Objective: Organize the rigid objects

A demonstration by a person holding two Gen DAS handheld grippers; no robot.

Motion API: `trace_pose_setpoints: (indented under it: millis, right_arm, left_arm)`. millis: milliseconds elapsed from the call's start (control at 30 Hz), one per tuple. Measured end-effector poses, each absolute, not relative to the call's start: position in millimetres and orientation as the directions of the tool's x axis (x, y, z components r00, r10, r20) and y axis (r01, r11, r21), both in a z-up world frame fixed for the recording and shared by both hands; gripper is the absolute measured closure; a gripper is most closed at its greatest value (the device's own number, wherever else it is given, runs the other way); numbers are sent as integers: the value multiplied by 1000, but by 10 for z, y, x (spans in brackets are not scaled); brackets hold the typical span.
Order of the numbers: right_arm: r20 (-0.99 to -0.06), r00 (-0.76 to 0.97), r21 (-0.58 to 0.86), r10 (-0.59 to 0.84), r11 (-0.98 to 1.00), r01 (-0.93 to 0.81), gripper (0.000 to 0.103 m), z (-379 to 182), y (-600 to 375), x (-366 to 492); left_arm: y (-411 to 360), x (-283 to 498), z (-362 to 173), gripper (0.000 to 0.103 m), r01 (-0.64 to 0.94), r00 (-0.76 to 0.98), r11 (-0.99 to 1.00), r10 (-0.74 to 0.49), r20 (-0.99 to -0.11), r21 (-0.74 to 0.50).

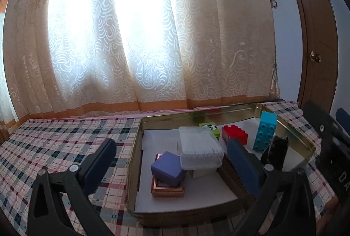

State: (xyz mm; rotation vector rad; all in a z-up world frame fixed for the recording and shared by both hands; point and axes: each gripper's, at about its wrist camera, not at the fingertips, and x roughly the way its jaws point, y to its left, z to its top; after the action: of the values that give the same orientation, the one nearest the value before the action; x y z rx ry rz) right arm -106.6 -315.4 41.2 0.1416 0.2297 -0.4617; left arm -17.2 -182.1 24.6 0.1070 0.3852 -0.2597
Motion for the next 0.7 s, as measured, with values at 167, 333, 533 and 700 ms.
trace_pose_setpoints:
  millis: [167,333,533,700]
  right_arm:
    - [-202,886,59,-417,898,436,13,452,-3051,-1128]
    - [-176,891,33,-418,903,429,13,477,-2968,-1169]
    - [-149,893,25,-424,902,432,13,504,-2919,-1254]
    - [-127,897,-1,-424,904,427,7,520,-2852,-1274]
  left_arm:
    - [-1748,-274,265,0,280,896,959,-241,-372,54]
    - [-1657,-328,277,0,275,902,961,-248,-354,27]
    - [-1595,-352,279,0,269,902,963,-246,-354,15]
    - [-1568,-401,286,0,267,908,964,-247,-337,13]
